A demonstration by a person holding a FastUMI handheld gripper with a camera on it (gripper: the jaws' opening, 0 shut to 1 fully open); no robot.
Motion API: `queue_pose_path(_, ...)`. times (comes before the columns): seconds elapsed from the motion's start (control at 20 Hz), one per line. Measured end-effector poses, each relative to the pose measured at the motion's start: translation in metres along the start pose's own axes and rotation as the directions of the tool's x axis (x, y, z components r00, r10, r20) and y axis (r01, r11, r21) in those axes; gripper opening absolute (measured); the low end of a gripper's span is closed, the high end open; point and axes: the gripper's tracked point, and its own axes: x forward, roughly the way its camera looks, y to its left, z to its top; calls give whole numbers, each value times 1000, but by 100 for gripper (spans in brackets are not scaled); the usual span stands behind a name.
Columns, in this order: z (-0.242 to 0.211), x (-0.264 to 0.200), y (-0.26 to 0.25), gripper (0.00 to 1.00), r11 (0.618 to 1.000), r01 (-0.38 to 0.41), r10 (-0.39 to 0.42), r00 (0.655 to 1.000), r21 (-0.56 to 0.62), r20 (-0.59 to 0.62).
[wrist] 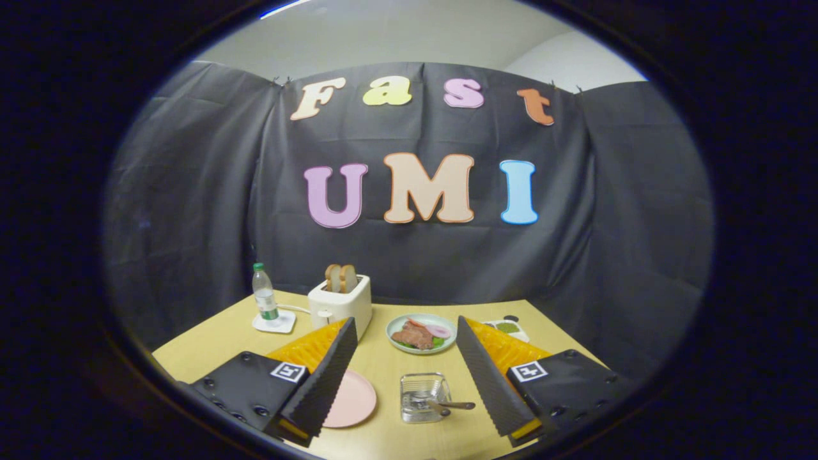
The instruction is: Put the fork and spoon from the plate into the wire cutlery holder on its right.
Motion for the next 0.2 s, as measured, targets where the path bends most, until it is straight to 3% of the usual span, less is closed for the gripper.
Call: queue_pose_path(0.2, -1, 7, 3, 100, 1000, -6, 6, 1000, 9, 5)
